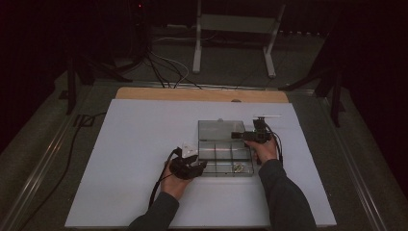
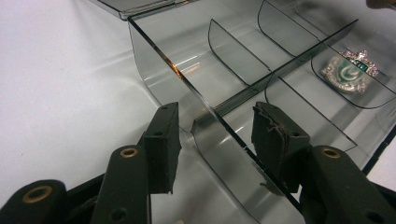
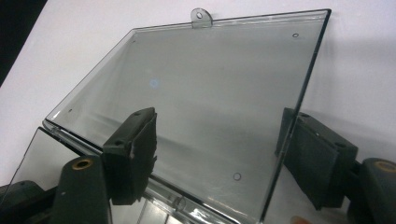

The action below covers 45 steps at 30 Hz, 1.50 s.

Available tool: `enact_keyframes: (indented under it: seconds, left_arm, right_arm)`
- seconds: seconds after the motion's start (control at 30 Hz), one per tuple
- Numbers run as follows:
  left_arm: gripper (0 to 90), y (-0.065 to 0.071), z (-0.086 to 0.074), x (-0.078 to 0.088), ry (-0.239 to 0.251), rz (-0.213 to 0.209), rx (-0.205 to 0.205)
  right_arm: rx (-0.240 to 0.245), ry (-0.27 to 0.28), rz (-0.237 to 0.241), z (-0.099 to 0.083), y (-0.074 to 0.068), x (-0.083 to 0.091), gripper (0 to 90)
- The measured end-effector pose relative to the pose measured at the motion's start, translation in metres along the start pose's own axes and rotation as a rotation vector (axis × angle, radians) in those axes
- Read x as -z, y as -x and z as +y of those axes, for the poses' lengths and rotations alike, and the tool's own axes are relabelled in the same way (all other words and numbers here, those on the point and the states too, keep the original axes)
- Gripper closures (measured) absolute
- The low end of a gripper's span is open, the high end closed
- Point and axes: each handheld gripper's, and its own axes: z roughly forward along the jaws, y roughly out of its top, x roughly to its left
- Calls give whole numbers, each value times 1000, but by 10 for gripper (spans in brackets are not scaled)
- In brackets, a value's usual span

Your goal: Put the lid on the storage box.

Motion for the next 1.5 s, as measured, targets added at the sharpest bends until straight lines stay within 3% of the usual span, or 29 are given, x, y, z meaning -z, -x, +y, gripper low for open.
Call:
enact_keyframes:
  seconds: [0.93, 1.5]
  left_arm:
    - [557, 1, 1, 0, -7, 14, -6]
    - [570, 1, 2, 0, -16, 20, -10]
  right_arm:
    - [33, 46, -9, 0, 0, 7, 386]
    - [50, 85, -5, 2, 1, 15, 488]
